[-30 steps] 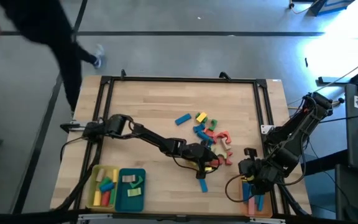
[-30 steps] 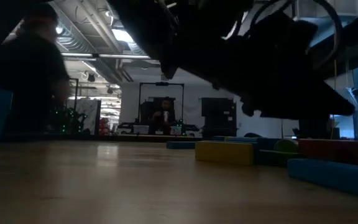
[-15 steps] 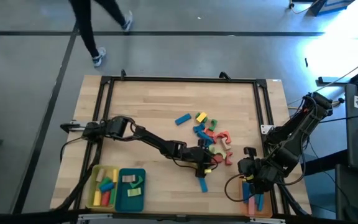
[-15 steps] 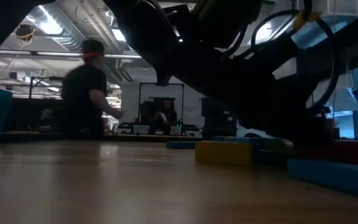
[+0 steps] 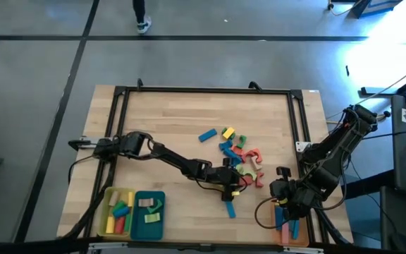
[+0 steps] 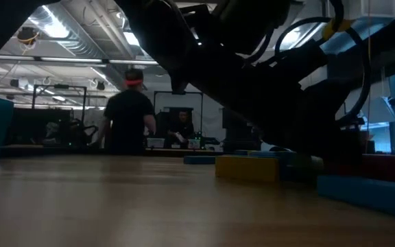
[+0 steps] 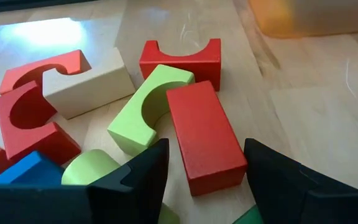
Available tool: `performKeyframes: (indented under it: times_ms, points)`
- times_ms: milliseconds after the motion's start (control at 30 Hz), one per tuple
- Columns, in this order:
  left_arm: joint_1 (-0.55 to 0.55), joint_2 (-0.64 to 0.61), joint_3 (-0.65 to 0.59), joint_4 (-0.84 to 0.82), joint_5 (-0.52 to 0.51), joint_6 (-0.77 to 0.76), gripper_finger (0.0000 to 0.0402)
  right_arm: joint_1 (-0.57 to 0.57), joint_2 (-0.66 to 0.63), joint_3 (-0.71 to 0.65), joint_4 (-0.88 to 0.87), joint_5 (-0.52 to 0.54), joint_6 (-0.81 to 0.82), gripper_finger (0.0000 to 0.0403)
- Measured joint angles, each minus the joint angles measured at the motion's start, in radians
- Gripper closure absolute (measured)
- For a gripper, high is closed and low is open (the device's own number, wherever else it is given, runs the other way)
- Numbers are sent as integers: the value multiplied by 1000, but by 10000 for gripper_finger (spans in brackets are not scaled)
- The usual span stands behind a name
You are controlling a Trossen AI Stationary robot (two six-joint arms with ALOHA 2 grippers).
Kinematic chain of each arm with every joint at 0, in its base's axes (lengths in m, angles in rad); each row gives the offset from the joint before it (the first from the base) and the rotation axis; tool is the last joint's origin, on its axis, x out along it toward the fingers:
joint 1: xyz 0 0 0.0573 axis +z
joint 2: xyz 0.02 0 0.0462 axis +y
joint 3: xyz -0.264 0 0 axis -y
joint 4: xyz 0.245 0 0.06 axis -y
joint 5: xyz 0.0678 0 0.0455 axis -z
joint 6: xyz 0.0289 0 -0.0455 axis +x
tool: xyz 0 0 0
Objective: Sort blocks by size
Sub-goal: Put the red arch block into the blue bin
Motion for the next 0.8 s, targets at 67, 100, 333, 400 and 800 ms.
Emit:
performKeyframes:
  times_ms: [67, 100, 333, 400, 800]
  points:
    - [0, 0, 0, 0, 0, 4, 206, 0, 0, 0, 0, 0, 0, 260]
    - [0, 0, 0, 0, 0, 8, 206, 0, 0, 0, 0, 0, 0, 260]
    - [-9, -3, 1, -46, -4, 15, 206, 0, 0, 0, 1, 0, 0, 260]
    - [-14, -3, 1, -47, -6, 28, 206, 0, 0, 0, 1, 0, 0, 260]
    - [-13, 0, -1, -36, -52, -1, 206, 0, 0, 0, 0, 35, 0, 260]
